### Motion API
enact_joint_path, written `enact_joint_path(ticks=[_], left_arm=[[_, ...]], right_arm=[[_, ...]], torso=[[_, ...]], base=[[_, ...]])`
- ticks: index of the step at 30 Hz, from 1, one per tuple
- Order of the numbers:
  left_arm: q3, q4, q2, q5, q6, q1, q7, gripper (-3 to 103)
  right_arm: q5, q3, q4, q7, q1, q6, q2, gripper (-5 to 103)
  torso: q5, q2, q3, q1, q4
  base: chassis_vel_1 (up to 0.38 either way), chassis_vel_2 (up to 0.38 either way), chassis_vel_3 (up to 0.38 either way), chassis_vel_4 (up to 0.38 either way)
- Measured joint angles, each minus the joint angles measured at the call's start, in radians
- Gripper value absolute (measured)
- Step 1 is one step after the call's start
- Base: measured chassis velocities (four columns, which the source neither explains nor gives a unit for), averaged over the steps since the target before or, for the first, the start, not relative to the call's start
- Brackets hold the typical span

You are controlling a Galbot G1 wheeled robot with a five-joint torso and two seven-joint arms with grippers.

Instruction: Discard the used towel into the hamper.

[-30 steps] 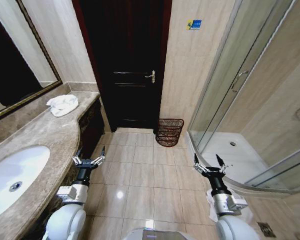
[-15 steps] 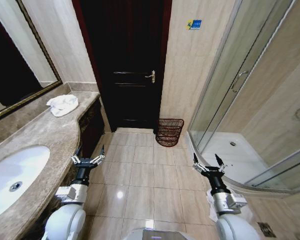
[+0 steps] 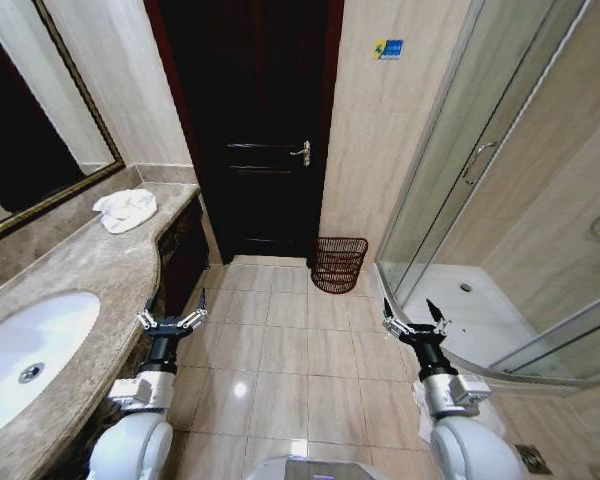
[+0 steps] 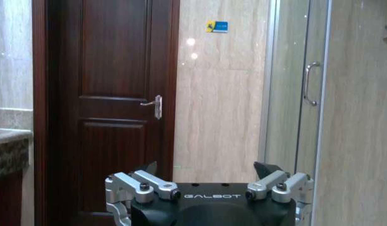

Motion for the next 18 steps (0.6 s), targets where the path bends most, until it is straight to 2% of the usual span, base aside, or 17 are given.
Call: enact_joint_path(ticks=[18], left_arm=[[0.007,-0.014,-0.022,0.03,0.023,-0.021,0.002,100]], right_arm=[[0.016,0.015,0.003,0.002,-0.024,0.032,-0.011,100]], torso=[[-0.0001,0.0,0.0,0.0,-0.0001]], base=[[-0.033,0.023,0.028,-0.026]])
